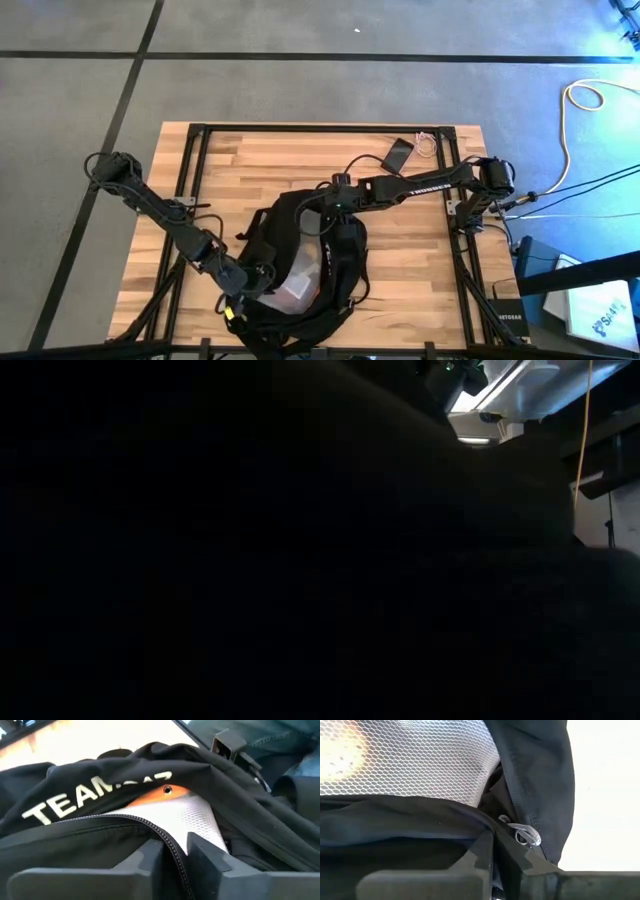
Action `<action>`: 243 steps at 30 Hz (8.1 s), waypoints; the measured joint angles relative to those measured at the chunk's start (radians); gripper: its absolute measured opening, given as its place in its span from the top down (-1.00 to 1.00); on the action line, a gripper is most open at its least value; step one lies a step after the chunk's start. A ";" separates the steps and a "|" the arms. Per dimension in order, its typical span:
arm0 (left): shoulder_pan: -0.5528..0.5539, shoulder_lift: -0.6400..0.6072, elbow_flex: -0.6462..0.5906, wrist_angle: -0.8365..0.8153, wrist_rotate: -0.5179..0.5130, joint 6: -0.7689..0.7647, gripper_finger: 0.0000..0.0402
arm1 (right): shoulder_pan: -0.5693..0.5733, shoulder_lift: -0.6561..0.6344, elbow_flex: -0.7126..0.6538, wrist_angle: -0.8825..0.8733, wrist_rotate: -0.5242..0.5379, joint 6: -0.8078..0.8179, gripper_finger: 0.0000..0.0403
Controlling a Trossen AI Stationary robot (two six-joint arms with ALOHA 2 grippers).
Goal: Unpack backpack
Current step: Close the black backpack
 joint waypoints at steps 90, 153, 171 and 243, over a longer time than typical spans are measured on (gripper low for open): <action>-0.012 -0.274 0.002 -0.339 0.091 -0.285 -0.39 | 0.594 0.246 0.061 0.224 -0.150 0.420 -0.49; -0.323 0.168 0.205 -0.869 -0.582 -0.869 -0.39 | -0.321 0.317 0.612 -0.112 0.037 -0.256 -0.48; -0.317 0.168 0.205 -0.870 -0.587 -0.902 -0.39 | -0.402 0.501 0.612 0.140 -0.265 -0.364 -0.48; -0.357 -0.076 -0.018 -1.171 -0.620 -1.782 -0.39 | 0.297 -0.501 -0.520 0.253 0.216 0.560 1.00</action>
